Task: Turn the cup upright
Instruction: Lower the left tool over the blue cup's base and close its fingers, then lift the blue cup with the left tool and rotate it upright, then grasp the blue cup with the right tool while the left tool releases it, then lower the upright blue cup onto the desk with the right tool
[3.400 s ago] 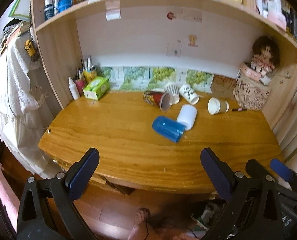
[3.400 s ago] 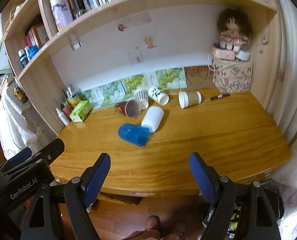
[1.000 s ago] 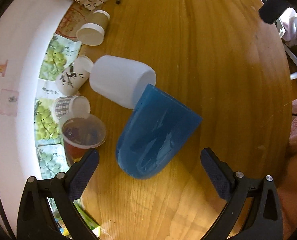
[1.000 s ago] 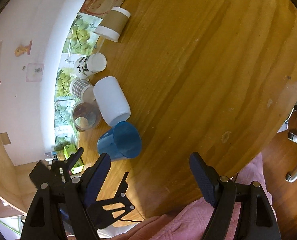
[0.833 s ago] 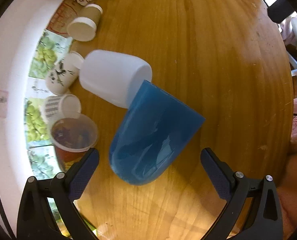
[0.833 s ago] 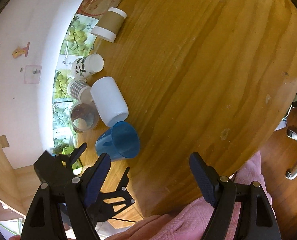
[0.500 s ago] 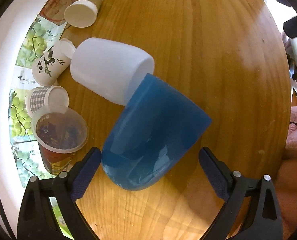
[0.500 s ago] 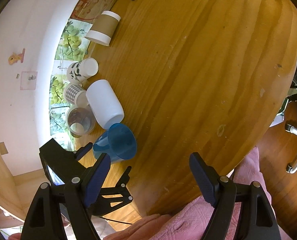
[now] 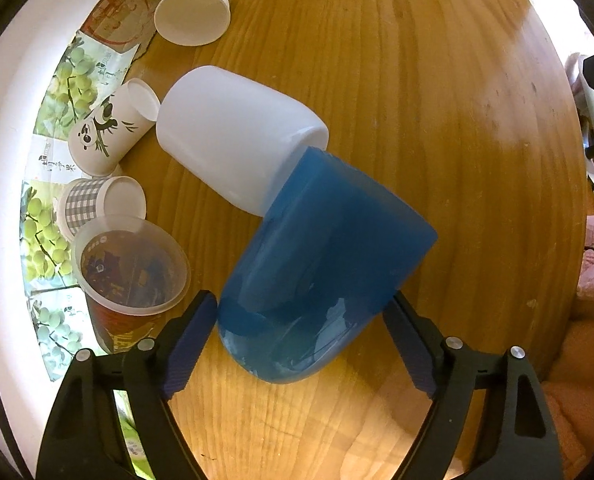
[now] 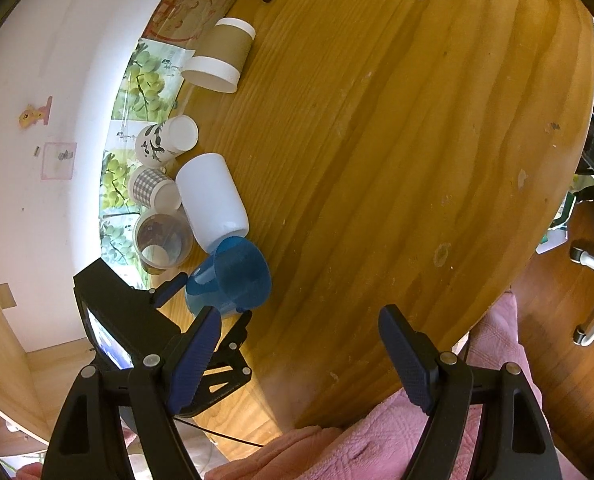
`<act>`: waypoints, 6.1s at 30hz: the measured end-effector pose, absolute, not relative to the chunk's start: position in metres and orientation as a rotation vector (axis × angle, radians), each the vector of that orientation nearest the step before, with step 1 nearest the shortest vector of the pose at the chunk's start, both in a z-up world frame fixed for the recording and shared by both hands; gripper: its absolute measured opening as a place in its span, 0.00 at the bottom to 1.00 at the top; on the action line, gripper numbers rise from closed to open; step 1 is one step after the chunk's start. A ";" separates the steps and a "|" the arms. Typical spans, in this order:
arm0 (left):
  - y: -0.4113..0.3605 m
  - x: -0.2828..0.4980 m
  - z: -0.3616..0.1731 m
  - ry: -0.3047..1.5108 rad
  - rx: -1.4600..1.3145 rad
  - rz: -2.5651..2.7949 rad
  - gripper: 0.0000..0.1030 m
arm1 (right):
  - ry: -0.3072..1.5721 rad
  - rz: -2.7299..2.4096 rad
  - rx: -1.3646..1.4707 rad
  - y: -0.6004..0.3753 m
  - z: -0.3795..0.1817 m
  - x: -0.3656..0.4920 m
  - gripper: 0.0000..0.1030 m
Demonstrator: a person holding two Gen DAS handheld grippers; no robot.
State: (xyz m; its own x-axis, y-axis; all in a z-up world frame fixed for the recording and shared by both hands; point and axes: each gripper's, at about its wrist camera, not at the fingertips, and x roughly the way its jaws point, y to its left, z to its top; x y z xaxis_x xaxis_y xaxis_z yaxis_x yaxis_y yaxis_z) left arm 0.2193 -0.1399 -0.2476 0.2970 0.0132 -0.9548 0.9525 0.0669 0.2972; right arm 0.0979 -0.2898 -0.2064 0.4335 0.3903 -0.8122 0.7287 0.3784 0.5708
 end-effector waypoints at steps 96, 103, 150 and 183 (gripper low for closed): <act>-0.113 0.176 -0.220 1.578 -0.159 -0.446 0.80 | 1.491 0.106 0.923 -0.340 -0.229 0.120 0.80; -0.105 0.179 -0.207 1.541 -0.124 -0.459 0.80 | 1.527 0.030 0.895 -0.338 -0.241 0.126 0.80; -0.034 0.158 -0.163 1.071 0.070 -0.488 0.80 | 1.385 -0.100 0.620 -0.276 -0.237 0.150 0.70; -0.019 0.156 -0.152 1.038 0.014 -0.452 0.80 | 0.796 0.209 -0.125 -0.182 -0.209 0.097 0.70</act>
State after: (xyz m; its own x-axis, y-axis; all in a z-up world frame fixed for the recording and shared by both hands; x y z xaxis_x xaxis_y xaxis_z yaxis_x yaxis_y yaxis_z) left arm 0.1560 -0.0186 -0.1521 0.4246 -0.3548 -0.8329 0.3680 0.9082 -0.1993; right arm 0.0967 -0.1824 -0.2085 0.6802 0.1389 -0.7198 -0.2331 0.9719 -0.0327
